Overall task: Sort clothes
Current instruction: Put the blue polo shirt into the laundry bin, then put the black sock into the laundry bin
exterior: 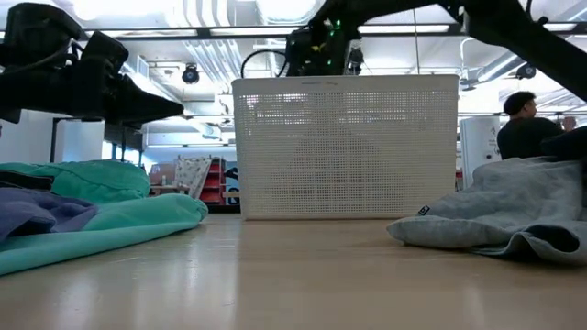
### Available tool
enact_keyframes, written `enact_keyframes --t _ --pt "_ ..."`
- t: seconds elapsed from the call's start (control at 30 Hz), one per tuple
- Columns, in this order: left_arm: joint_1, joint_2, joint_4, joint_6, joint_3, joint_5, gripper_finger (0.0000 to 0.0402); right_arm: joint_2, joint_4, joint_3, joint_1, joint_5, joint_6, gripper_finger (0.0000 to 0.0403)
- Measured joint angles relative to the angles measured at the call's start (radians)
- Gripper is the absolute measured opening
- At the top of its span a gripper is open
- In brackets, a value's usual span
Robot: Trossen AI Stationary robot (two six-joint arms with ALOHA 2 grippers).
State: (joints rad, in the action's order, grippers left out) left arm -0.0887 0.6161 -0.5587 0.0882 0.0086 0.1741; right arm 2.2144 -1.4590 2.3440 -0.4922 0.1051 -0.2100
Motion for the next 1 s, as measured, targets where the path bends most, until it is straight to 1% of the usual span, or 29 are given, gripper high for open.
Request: enact_keyframes --t 0.13,0.2,0.27,0.33,0.43,0.57,0.67,0.77,0.87,1.0 --pt "0.000 0.004 -0.003 0.000 0.000 0.000 0.0037 -0.073 -0.071 0.011 0.020 0.000 0.017 0.0225" --pt "0.000 0.004 -0.004 -0.002 0.000 0.000 0.0037 -0.117 -0.101 0.011 0.035 -0.001 0.036 0.0234" --pt "0.000 0.004 -0.003 -0.021 0.000 0.000 0.0037 -0.165 -0.115 0.011 0.052 -0.003 0.063 0.0235" --pt "0.000 0.004 -0.003 -0.046 0.000 0.000 0.0037 -0.219 -0.111 0.011 0.080 0.000 0.097 0.0225" --pt "0.000 0.004 -0.003 -0.048 0.000 -0.013 0.0037 -0.311 -0.112 0.010 0.138 0.003 0.110 0.0196" --pt "0.000 0.005 0.021 -0.022 0.015 -0.098 0.0037 -0.414 -0.112 0.002 0.242 -0.001 0.147 0.0148" --pt "0.000 0.011 0.150 -0.004 0.084 -0.189 0.0037 -0.481 -0.099 -0.029 0.335 -0.013 0.163 0.0117" --pt "0.000 0.035 0.366 -0.004 0.178 -0.206 0.0037 -0.554 -0.043 -0.112 0.418 -0.052 0.179 0.0095" --pt "0.004 0.073 0.545 -0.010 0.285 -0.207 0.0037 -0.634 0.061 -0.259 0.485 -0.079 0.216 0.0082" --pt "0.046 0.142 0.755 -0.015 0.432 -0.218 0.0037 -0.753 0.258 -0.513 0.564 -0.080 0.253 0.0074"
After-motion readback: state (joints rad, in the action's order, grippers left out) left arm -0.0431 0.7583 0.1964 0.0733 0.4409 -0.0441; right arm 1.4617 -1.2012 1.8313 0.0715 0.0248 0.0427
